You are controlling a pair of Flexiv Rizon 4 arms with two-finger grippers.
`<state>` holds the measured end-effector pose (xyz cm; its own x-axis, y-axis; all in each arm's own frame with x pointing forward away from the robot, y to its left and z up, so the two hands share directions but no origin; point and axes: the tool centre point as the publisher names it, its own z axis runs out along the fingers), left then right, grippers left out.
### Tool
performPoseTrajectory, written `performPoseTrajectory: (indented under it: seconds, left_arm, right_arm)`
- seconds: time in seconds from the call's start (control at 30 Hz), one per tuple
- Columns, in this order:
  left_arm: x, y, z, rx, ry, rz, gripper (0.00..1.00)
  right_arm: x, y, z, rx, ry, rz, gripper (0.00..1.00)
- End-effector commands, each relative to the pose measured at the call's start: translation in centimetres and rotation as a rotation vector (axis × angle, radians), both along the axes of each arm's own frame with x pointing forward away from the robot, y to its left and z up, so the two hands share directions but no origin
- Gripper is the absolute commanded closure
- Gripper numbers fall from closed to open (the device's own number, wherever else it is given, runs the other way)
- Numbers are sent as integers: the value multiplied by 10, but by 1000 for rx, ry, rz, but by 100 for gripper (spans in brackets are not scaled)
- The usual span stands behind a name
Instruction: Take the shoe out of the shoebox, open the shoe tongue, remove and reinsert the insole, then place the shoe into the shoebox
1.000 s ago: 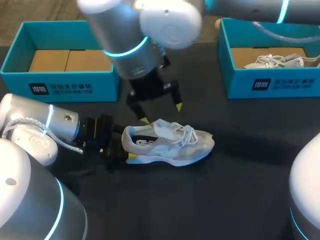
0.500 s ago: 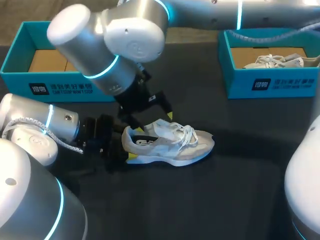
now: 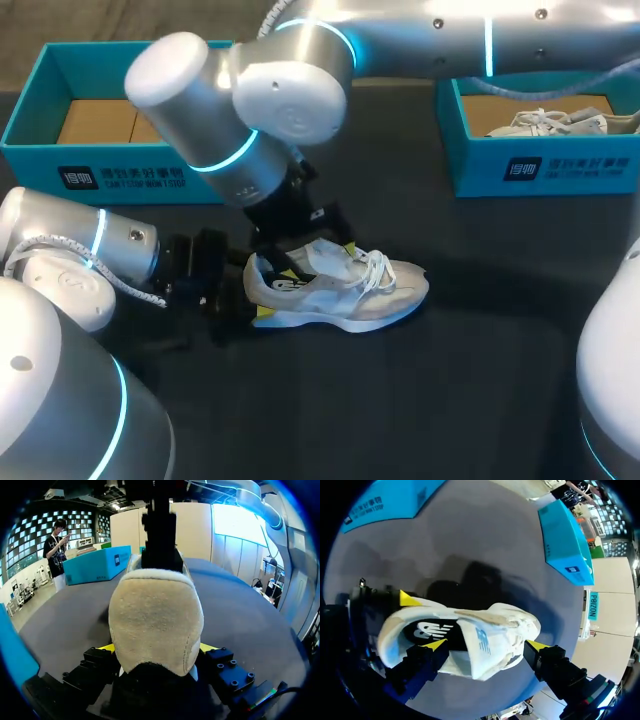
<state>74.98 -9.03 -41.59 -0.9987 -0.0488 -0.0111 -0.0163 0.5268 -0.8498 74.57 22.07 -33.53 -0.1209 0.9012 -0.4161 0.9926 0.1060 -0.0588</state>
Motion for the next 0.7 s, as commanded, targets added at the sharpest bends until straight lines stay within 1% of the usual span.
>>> performPoseTrajectory:
  seconds: [0.03, 0.17, 0.4, 0.43, 0.47, 0.5, 0.67, 0.7]
  left_arm:
    - [0, -2, -2, 4, 1, -1, 100]
    - [0, -2, -2, 4, 1, -1, 100]
    - [0, -2, -2, 4, 1, -1, 100]
    - [0, -2, -2, 4, 1, -1, 100]
    - [0, -2, -2, 4, 1, -1, 100]
    - [0, -2, -2, 4, 1, -1, 100]
    - [0, -2, -2, 4, 1, -1, 100]
    - [0, -2, -2, 4, 1, -1, 100]
  right_arm:
    - [3, -9, -12, 22, 17, -15, 0]
    - [3, -13, -16, 11, 41, -33, 0]
    - [0, -24, -5, -19, 48, -99, 0]
    - [-1, -25, -4, -22, 48, -104, 14]
    - [-1, -26, -4, -21, 49, -105, 43]
    - [-1, -27, -3, -23, 50, -106, 53]
    - [-2, -28, 0, -29, 53, -106, 72]
    - [-2, -28, 0, -29, 54, -105, 83]
